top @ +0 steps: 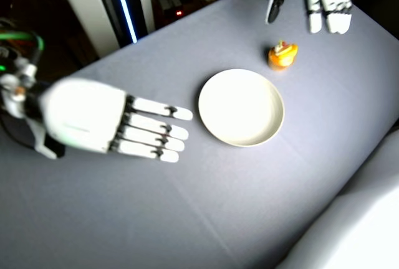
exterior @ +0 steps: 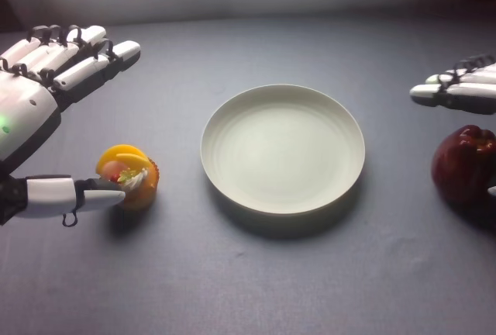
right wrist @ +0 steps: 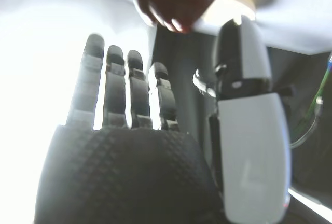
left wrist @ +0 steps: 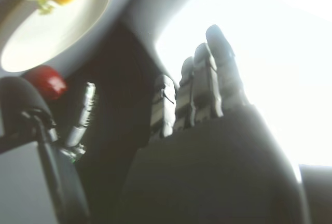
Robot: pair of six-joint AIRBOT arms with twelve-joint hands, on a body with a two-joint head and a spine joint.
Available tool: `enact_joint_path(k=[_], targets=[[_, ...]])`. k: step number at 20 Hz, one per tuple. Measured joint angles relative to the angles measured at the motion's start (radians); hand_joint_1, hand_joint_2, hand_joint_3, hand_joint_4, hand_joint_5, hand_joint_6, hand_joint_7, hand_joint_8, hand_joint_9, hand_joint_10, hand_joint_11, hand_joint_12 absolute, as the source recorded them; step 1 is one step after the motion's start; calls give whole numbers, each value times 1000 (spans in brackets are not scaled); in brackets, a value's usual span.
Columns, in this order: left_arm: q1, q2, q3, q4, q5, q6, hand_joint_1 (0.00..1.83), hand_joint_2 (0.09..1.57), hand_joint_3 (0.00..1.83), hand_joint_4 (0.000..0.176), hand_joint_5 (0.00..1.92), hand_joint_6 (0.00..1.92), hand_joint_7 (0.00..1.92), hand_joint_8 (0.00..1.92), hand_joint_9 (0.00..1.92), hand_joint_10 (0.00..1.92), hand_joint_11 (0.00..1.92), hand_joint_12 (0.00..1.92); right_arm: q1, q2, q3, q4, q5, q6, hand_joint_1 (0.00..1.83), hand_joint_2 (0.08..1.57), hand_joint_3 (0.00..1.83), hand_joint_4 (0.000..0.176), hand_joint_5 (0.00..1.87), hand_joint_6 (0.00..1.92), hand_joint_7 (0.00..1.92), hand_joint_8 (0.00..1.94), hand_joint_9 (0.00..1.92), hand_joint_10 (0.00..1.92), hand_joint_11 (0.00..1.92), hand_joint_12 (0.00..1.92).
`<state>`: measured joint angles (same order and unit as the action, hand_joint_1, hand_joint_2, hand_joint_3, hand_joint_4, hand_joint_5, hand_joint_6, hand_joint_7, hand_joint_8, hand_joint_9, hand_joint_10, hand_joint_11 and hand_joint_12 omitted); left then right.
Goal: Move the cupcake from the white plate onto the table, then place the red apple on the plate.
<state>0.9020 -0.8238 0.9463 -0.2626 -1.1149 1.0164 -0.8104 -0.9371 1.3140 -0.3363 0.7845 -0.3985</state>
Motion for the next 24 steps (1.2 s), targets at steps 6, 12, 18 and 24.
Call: enact_joint_path(k=[6,12,18,24], targets=[[11,4,0,-8,-15,-12,765,950,2,164,92,2,58,1,87,2,0,383,77,-61,44,-144,-150,37,1204,942,0,40,656,13,742,18,1054,114,847,1145],[16,4,-2,-6,-29,-23,744,955,1,158,91,0,58,8,84,6,0,349,84,-68,58,-135,-156,42,1395,1022,1,0,1143,720,1219,483,1090,907,742,1188],[36,4,-8,-11,-47,-39,773,951,0,157,104,0,62,3,76,1,0,354,210,-82,57,-144,-109,29,1300,1085,0,0,1047,675,1063,1061,1019,1162,837,1495],[43,4,-17,1,-85,-48,733,923,0,167,78,1,123,9,100,5,0,355,381,-249,120,-192,-35,7,1402,1023,0,0,1142,662,1183,574,1121,899,966,945]])
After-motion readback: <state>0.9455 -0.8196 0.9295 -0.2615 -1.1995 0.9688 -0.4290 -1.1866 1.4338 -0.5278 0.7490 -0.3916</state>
